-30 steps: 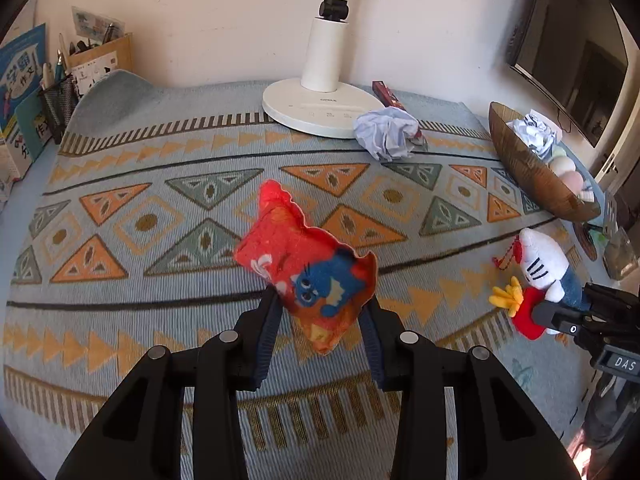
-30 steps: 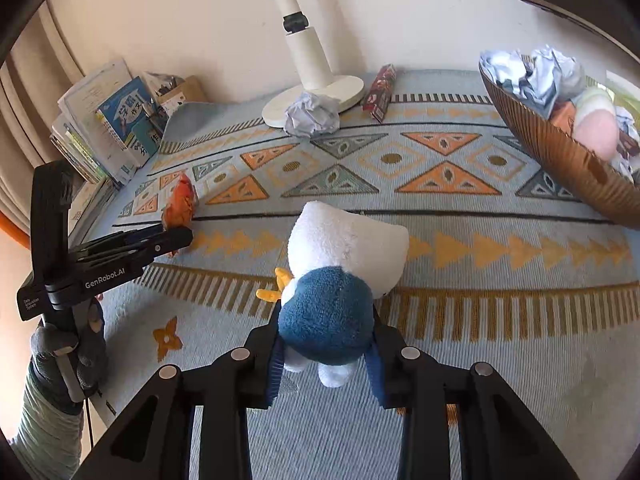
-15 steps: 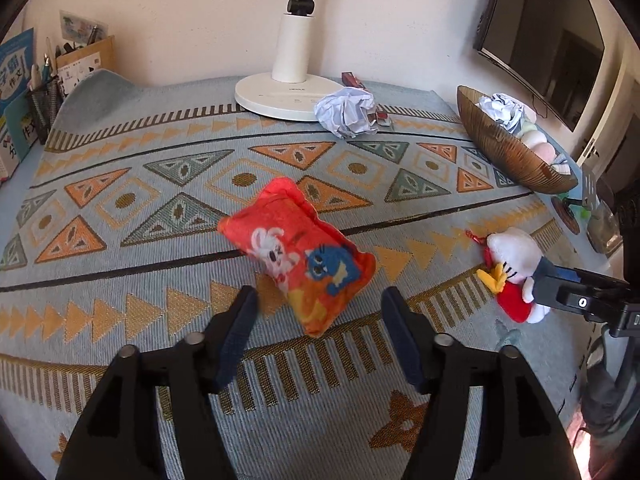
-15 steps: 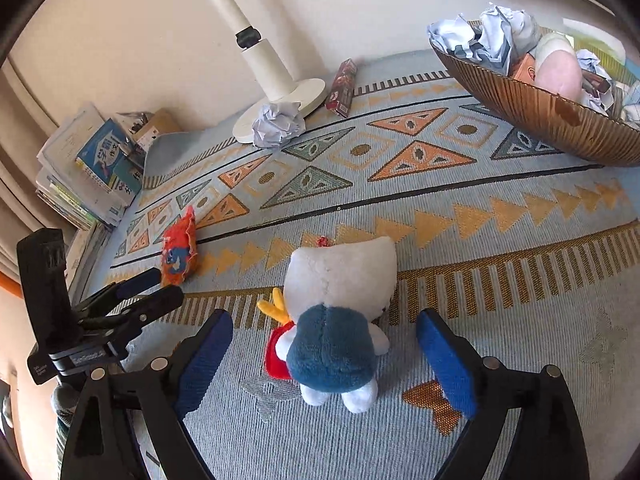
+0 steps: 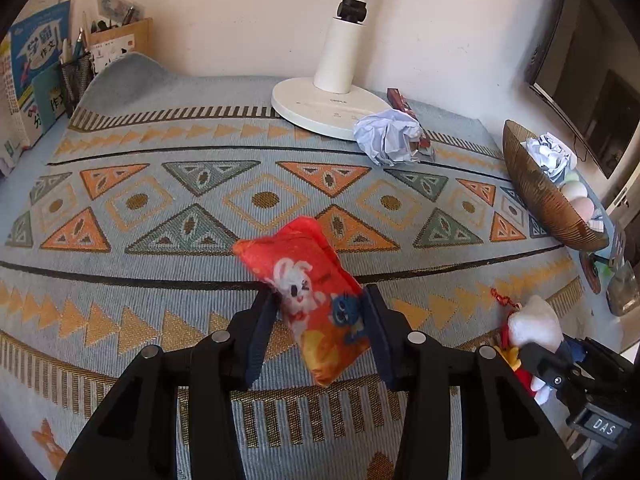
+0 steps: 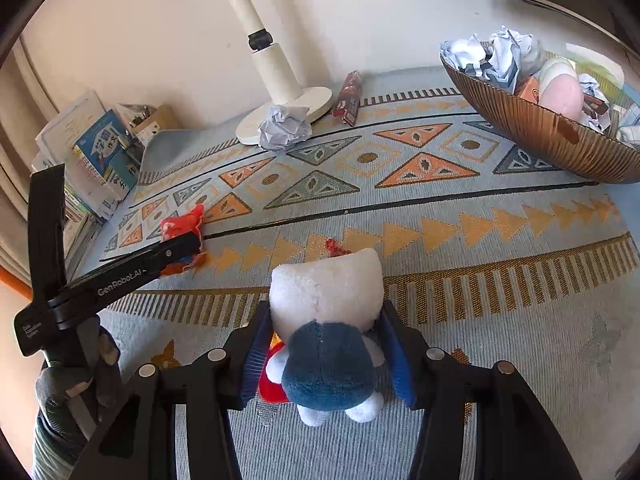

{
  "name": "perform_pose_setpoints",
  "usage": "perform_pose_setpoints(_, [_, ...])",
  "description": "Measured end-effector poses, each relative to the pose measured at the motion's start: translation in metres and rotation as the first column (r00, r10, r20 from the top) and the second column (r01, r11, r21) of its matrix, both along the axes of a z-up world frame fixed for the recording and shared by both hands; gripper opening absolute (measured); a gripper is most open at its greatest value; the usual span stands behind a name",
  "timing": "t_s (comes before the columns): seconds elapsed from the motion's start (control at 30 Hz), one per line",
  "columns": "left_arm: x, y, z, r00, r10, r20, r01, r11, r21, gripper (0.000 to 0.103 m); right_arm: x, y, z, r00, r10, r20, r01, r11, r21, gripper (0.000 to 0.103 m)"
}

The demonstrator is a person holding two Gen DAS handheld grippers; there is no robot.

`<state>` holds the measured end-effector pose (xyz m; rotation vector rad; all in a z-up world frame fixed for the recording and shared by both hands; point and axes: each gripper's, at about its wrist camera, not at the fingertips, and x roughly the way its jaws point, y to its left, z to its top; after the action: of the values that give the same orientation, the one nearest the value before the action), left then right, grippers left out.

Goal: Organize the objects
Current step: 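Lift the red bag and plush and carry them toward the gold bowl, then lower the red bag and plush into the gold bowl and open both tools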

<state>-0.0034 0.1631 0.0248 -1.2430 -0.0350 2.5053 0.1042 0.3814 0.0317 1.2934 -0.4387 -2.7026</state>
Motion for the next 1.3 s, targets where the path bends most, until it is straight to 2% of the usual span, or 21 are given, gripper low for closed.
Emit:
perform_pose_setpoints(0.1, [0.006,0.006,0.002,0.999,0.018,-0.033,-0.019,0.999,-0.026,0.033,0.003,0.0,0.003,1.0,0.005,-0.031,-0.005,1.0,-0.002,0.051])
perform_pose_setpoints(0.4, [0.012,0.008,0.003,0.997,0.025,-0.078,-0.029,0.998,-0.055,0.032,0.004,-0.026,0.002,0.998,0.041,-0.055,-0.033,0.989,0.142,0.051])
perform_pose_setpoints(0.53, [0.011,0.006,0.003,0.997,0.027,-0.071,-0.03,0.999,-0.041,0.032,0.003,-0.023,0.001,0.998,0.037,-0.051,-0.03,0.991,0.128,0.051])
perform_pose_setpoints(0.67, [0.012,0.008,0.004,0.997,0.02,-0.078,-0.023,0.999,-0.041,0.032,0.009,-0.02,0.005,0.996,0.022,-0.085,-0.012,0.993,0.119,0.051])
perform_pose_setpoints(0.9, [0.012,0.011,0.004,0.997,0.014,-0.079,-0.019,0.998,-0.065,0.031,0.009,-0.019,0.005,0.997,0.024,-0.08,-0.016,0.994,0.104,0.051])
perform_pose_setpoints(0.97, [0.012,0.01,0.004,0.997,0.015,-0.078,-0.02,0.998,-0.061,0.031,0.014,-0.017,0.01,0.995,0.019,-0.102,-0.01,0.996,0.093,0.051])
perform_pose_setpoints(1.07, [0.013,0.014,0.009,0.998,0.005,-0.069,-0.009,0.999,-0.048,0.029,0.027,0.008,0.029,0.99,-0.015,-0.14,0.016,1.0,0.007,0.051])
perform_pose_setpoints(1.13, [0.012,0.024,0.025,0.998,-0.038,-0.046,0.04,0.998,0.038,0.029,0.036,0.043,0.059,0.974,-0.096,-0.203,0.09,0.995,-0.039,0.051])
perform_pose_setpoints(1.23, [0.011,0.066,0.067,0.986,-0.135,-0.102,0.146,0.984,0.106,0.029,0.046,0.108,0.107,0.918,-0.26,-0.3,0.246,0.966,-0.082,0.052])
perform_pose_setpoints(1.3, [0.008,0.105,0.093,0.966,-0.22,-0.133,0.239,0.96,0.145,0.029,0.04,0.149,0.127,0.878,-0.356,-0.321,0.349,0.933,-0.082,0.052])
